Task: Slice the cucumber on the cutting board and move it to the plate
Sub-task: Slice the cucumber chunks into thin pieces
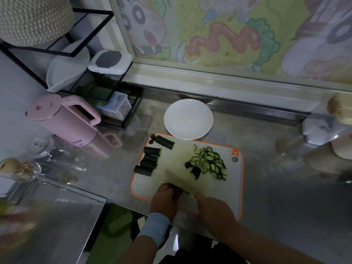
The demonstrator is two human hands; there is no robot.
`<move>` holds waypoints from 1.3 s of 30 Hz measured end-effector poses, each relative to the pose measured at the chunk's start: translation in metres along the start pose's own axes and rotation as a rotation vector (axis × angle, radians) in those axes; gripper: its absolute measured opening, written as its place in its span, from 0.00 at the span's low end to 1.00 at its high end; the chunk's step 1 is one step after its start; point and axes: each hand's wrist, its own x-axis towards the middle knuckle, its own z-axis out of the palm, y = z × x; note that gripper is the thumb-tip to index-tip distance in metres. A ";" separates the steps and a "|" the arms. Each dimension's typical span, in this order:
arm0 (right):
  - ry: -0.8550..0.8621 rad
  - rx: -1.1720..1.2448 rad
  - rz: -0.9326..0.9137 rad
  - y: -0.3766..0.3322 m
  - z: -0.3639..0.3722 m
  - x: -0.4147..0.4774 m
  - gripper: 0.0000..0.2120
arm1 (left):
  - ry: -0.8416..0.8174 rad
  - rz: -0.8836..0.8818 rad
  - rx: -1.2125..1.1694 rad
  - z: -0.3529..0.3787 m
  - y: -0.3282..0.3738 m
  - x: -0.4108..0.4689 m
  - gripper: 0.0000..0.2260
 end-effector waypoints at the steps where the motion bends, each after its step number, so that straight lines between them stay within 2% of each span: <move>1: 0.001 -0.006 -0.008 0.001 0.005 0.002 0.15 | -0.002 0.004 0.000 0.000 0.000 0.001 0.09; 4: 0.010 0.055 -0.022 -0.001 0.019 0.012 0.14 | -0.001 -0.005 -0.007 0.002 -0.003 0.001 0.08; 7: -0.038 0.096 0.021 -0.011 0.025 0.026 0.20 | 0.013 -0.014 -0.018 0.003 -0.004 0.000 0.08; 11: -0.109 0.132 0.046 -0.013 0.027 0.029 0.17 | 0.015 -0.012 -0.045 0.000 0.000 -0.001 0.09; 14: -0.006 0.076 0.002 -0.009 0.025 0.016 0.24 | 0.021 -0.005 -0.035 0.001 0.000 -0.001 0.09; 17: -0.039 0.075 0.019 -0.010 -0.005 0.007 0.10 | 0.041 0.000 -0.034 0.003 -0.002 -0.001 0.07; 18: -0.044 0.066 0.020 -0.010 -0.012 0.006 0.10 | 0.041 0.000 -0.034 0.003 -0.002 -0.001 0.07; 24: -0.116 0.093 0.046 -0.001 -0.023 -0.002 0.17 | 0.044 -0.013 -0.054 0.003 -0.003 -0.002 0.08; 29: -0.105 0.069 0.010 -0.003 0.006 0.007 0.13 | 0.039 0.011 -0.068 0.003 -0.003 -0.002 0.06; 34: -0.144 0.129 0.025 -0.011 0.019 0.024 0.20 | 0.076 -0.020 -0.103 0.006 -0.002 -0.002 0.05; 37: -0.172 0.151 0.038 -0.012 0.017 0.027 0.16 | 0.068 -0.070 -0.118 0.008 -0.004 -0.002 0.04; 39: -0.174 0.145 0.013 -0.011 0.008 0.023 0.10 | 0.067 -0.072 -0.122 0.009 -0.006 -0.002 0.05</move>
